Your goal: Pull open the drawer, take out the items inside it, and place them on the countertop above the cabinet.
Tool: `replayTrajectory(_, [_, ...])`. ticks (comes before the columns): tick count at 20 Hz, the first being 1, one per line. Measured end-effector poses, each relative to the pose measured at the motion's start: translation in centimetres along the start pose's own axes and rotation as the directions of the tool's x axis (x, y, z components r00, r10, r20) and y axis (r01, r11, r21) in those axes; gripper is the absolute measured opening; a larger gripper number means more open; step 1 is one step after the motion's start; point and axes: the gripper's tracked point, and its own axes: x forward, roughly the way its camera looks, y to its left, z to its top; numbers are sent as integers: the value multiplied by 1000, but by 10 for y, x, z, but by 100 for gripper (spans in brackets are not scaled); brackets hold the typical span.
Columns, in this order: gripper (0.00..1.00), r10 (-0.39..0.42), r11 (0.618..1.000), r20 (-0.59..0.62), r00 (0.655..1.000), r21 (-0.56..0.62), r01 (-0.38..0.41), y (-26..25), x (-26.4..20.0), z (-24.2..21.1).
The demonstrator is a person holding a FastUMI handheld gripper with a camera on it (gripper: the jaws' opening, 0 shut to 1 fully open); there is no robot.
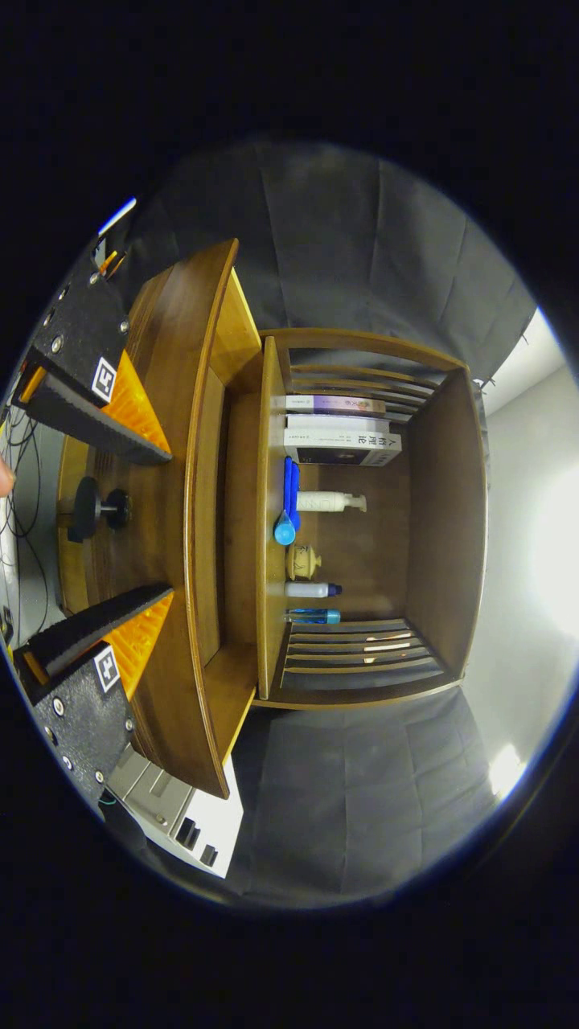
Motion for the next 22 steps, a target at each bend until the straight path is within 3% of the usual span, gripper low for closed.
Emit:
replayTrajectory(7, [96,-2,1000,-7,1000,7,2,4,4,2])
replayTrajectory(22, [96,20,1000,-57,998,-2,-21,2,77,12])
